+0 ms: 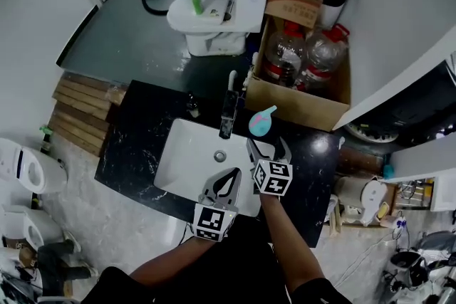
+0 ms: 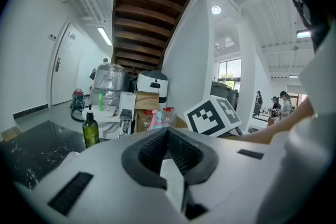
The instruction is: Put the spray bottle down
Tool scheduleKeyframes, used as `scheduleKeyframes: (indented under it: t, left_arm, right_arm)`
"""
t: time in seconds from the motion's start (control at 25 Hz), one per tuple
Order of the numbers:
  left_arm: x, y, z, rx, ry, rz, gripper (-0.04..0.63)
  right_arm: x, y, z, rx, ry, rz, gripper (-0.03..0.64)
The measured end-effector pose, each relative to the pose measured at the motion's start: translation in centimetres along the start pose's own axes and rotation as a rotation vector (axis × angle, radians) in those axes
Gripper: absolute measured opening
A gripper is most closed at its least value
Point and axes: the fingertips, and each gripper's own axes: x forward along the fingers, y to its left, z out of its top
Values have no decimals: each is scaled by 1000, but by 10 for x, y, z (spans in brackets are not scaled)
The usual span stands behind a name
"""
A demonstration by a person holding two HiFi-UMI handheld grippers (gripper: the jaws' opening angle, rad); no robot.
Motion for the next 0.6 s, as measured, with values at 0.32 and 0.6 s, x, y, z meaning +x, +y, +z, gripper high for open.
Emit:
scheduleKeyframes:
  t: [0.32, 0.6]
  left_arm:
    - [-12, 0, 2, 12, -6, -29, 11]
    - [-25, 3, 5, 4, -22, -37, 11]
  right_arm:
    - [-27, 20, 7, -10, -31, -14, 421]
    - [-55, 41, 13, -15, -74, -8, 420]
